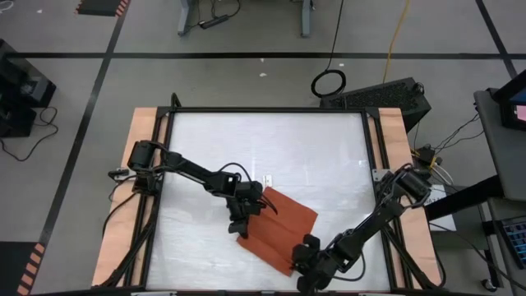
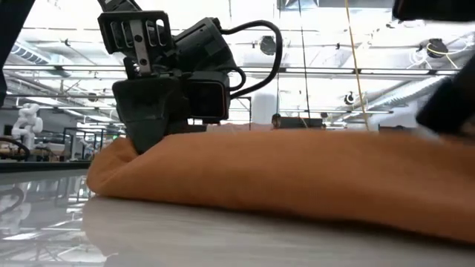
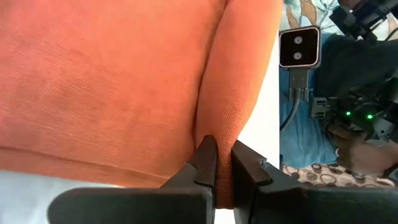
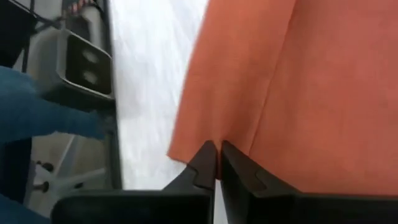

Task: Roll towel
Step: Roll the orange towel

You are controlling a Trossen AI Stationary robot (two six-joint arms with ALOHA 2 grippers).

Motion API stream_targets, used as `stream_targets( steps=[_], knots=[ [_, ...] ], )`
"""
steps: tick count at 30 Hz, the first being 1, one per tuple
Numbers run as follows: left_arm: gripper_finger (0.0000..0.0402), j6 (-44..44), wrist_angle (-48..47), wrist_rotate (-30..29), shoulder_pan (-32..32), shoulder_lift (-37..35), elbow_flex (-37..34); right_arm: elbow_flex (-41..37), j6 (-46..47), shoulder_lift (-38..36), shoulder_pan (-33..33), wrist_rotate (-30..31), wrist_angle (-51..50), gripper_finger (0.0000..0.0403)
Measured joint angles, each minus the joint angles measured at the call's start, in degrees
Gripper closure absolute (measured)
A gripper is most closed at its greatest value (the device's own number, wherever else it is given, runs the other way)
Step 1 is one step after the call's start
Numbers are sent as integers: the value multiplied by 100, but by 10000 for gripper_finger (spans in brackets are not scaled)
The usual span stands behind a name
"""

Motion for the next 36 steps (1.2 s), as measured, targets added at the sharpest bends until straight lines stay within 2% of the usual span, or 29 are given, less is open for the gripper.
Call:
stream_targets(
  steps=[3, 9, 17, 22, 26, 28, 31, 36],
  knots=[
    [375, 41, 7, -68, 0, 0, 0, 12, 242, 199, -35, -243, 96, 395],
    [355, 427, -273, -357, -4, 0, 4, 26, 635, 324, -20, -244, 196, 399],
    [272, 1050, -702, -627, 73, -203, -13, 20, 798, 332, 8, -366, 40, 399],
    [231, 1767, -1314, -1206, 234, -678, -33, 15, 839, 334, 10, -498, -35, 399],
    [222, 2491, -2081, -1881, 302, -1081, -28, 12, 841, 339, 17, -625, -62, 399],
    [221, 2818, -2179, -1962, 287, -1315, -26, 11, 848, 339, 17, -624, -62, 399],
    [221, 3328, -2137, -2055, 11, -1679, -17, 9, 861, 341, 17, -626, -57, 399],
    [221, 4274, -1562, -2521, -734, -1974, -11, 4, 902, 341, 17, -625, -53, 399]
  ],
)
